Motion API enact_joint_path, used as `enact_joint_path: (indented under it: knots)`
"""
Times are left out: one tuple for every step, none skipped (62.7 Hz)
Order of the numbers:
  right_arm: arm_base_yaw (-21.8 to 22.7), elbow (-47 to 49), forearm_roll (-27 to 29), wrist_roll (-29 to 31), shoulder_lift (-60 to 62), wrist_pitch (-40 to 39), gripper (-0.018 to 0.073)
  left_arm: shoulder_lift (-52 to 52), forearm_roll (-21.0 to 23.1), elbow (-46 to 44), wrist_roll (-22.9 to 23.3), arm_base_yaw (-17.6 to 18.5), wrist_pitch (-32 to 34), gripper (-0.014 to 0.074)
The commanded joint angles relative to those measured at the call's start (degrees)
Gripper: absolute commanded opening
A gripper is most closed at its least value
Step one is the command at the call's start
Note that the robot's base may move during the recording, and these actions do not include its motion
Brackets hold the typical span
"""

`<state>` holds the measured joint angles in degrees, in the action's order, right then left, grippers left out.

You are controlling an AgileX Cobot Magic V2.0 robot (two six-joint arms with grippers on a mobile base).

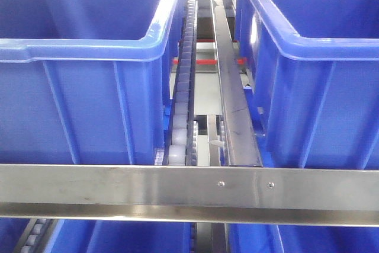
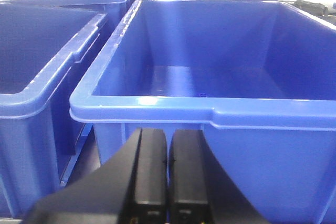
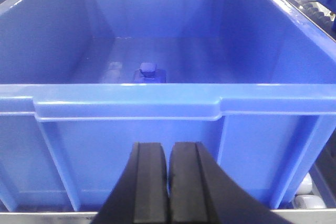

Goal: Pick and sort blue part to right shelf

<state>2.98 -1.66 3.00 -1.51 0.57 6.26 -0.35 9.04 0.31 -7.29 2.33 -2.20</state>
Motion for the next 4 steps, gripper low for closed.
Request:
enact_joint_path:
  knots:
    - [0.4,1.1,0.0,-0.2,1.3,-5.5,0.0129,-1.2,0.4,1.5,0.1,0.0,4.4,0.0123]
    - [0.4,1.1,0.0,-0.2,1.3,-5.5,0.0129,-1.2,0.4,1.5,0.1,0.0,4.4,0.0123]
    - [0.4,1.1,0.0,-0.2,1.3,-5.5,0.0129,-1.2,0.4,1.5,0.1,0.0,4.4,0.0123]
    - [0.4,1.1,0.0,-0.2,1.3,-5.5,0.0129,-1.2,0.4,1.5,0.1,0.0,4.4,0.0123]
